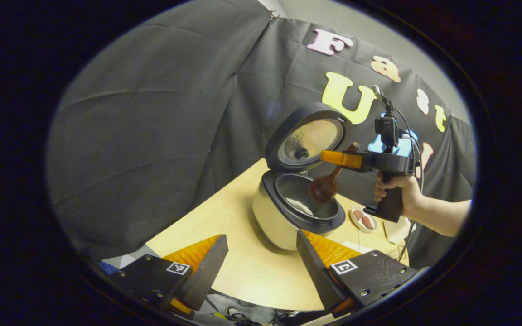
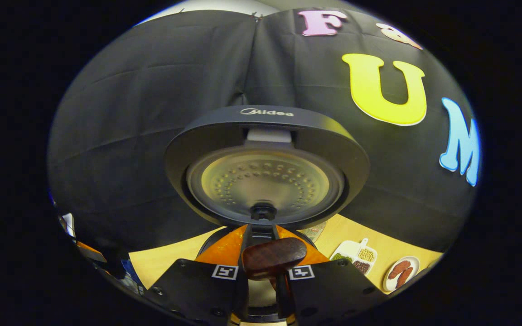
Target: Close the left gripper, press the button to open the rice cooker; take a wooden spoon from the chopstick holder with the right hand, scoop a spoonful of rice and pour it into the rice cooker, then put the wooden spoon back into the chopstick holder.
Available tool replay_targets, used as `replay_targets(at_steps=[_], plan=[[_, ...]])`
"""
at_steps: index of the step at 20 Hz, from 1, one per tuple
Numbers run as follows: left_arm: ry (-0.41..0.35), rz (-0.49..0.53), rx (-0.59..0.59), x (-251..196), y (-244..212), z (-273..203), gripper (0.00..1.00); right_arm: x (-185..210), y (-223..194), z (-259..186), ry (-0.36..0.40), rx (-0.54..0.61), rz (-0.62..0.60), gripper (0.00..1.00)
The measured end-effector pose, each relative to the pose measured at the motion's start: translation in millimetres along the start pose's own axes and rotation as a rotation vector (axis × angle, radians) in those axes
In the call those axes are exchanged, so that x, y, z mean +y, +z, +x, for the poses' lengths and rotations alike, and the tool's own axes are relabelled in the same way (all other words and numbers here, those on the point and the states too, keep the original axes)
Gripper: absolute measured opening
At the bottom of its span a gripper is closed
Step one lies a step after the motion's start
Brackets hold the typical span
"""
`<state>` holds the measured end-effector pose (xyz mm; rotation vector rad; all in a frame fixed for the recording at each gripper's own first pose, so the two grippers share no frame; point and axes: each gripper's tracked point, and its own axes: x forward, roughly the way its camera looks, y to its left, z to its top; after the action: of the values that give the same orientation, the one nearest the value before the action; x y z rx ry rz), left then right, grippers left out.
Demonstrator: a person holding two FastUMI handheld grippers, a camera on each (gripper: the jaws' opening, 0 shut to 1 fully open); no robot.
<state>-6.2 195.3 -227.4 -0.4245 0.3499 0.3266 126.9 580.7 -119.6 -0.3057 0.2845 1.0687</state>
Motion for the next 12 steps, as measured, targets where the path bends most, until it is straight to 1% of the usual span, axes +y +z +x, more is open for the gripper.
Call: replay_targets(at_steps=[1,2,4,7,10,12], plan=[[-0.002,0.0,0.001,0.1,-0.6,0.2,0.96,-1.8,-1.1,-1.0,-0.021,0.005,-0.033,0.22],[-0.001,0.005,0.0,1.0,-0.4,-0.4,0.96,-7.6,-2.7,-4.5,-0.045,0.009,-0.047,0.22],[0.001,0.016,-0.001,1.3,-1.6,-0.4,0.96,-8.3,-1.3,-8.3,-0.037,-0.001,-0.014,0.23],[-0.01,0.007,0.006,-1.1,-5.1,0.9,0.96,-17.6,-8.8,-13.3,-0.04,0.028,0.087,0.24],[-0.021,0.023,-0.003,-7.1,-2.9,0.8,0.96,-28.2,-0.6,-22.1,-0.059,0.01,0.237,0.23],[-0.031,0.041,-0.009,-12.9,-1.0,1.1,0.96,-36.5,6.8,-32.0,-0.071,-0.01,0.308,0.23]])
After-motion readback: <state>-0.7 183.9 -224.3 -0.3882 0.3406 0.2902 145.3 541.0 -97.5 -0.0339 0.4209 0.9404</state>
